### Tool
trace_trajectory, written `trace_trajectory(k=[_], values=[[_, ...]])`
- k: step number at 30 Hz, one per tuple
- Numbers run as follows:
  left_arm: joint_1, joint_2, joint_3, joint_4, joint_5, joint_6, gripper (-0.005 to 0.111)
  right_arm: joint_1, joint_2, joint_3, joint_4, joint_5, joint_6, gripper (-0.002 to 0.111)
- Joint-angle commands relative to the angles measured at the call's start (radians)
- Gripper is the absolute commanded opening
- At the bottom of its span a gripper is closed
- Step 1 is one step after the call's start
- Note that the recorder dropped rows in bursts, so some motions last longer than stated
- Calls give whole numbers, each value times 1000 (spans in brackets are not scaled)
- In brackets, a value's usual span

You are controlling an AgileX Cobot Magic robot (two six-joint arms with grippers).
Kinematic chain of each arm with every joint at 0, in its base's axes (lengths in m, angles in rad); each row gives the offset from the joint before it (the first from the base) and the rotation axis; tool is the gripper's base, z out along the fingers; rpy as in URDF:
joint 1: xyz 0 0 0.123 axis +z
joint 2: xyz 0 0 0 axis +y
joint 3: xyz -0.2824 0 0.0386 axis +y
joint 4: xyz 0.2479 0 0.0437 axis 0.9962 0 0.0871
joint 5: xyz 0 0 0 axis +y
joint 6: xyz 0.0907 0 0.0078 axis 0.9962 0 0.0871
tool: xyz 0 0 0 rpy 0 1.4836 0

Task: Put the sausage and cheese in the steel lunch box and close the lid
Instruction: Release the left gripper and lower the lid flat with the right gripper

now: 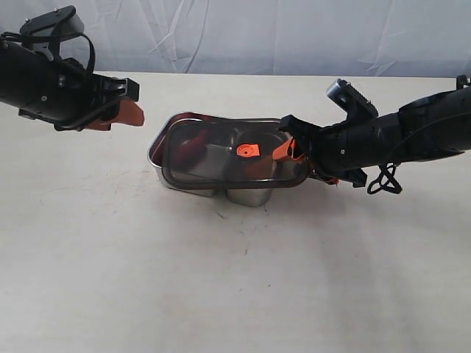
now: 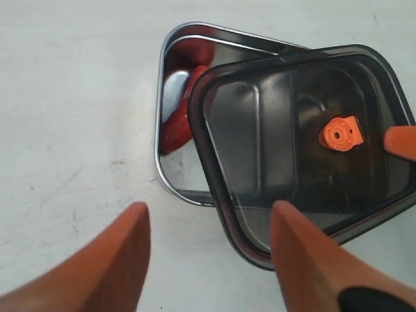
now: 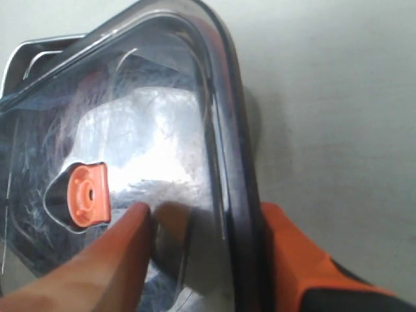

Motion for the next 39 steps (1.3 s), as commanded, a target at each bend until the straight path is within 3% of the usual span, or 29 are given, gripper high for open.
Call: trace_trajectory(k=[1, 7, 17, 37, 39], values=[[2, 3, 3, 9, 4, 3, 53, 10, 24, 17, -81, -25, -16, 47], [2, 3, 3, 20, 4, 3, 53, 10, -50, 17, -139, -130, -14, 47], [2, 3, 3, 20, 2, 3, 53, 10, -77, 16, -109, -37, 4, 47], [2, 3, 3, 28, 2, 3, 53, 10, -123, 16, -167, -44, 11, 47], [2, 3, 3, 28, 2, 3, 53, 10, -123, 16, -167, -42, 11, 51]])
